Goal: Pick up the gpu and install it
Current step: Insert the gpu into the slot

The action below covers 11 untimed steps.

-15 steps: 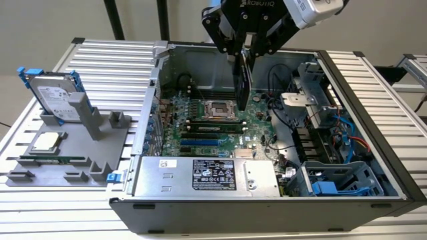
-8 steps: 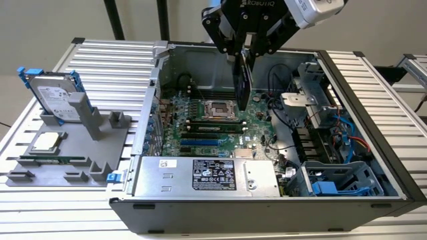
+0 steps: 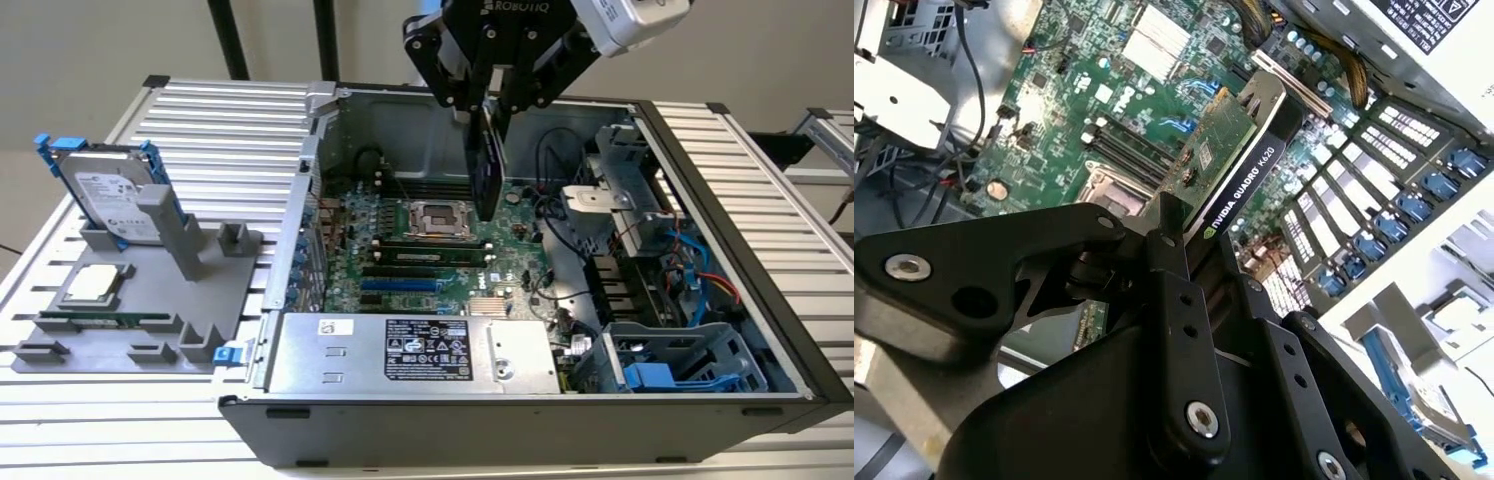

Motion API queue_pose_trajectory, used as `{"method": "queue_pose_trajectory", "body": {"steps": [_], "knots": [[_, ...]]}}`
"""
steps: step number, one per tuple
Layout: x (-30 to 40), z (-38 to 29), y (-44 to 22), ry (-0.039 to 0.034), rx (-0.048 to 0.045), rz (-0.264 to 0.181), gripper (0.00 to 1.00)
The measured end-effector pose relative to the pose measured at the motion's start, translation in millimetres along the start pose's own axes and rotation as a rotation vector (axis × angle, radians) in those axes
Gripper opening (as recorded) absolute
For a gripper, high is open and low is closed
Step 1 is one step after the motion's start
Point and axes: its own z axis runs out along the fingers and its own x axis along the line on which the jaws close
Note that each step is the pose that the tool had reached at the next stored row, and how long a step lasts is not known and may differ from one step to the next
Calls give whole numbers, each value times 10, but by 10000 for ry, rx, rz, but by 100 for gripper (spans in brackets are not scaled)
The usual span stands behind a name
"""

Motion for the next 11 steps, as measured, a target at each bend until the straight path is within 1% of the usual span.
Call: {"method": "queue_pose_trajectory", "body": {"steps": [11], "knots": [[0, 0, 0, 17, -11, -304, 0]]}}
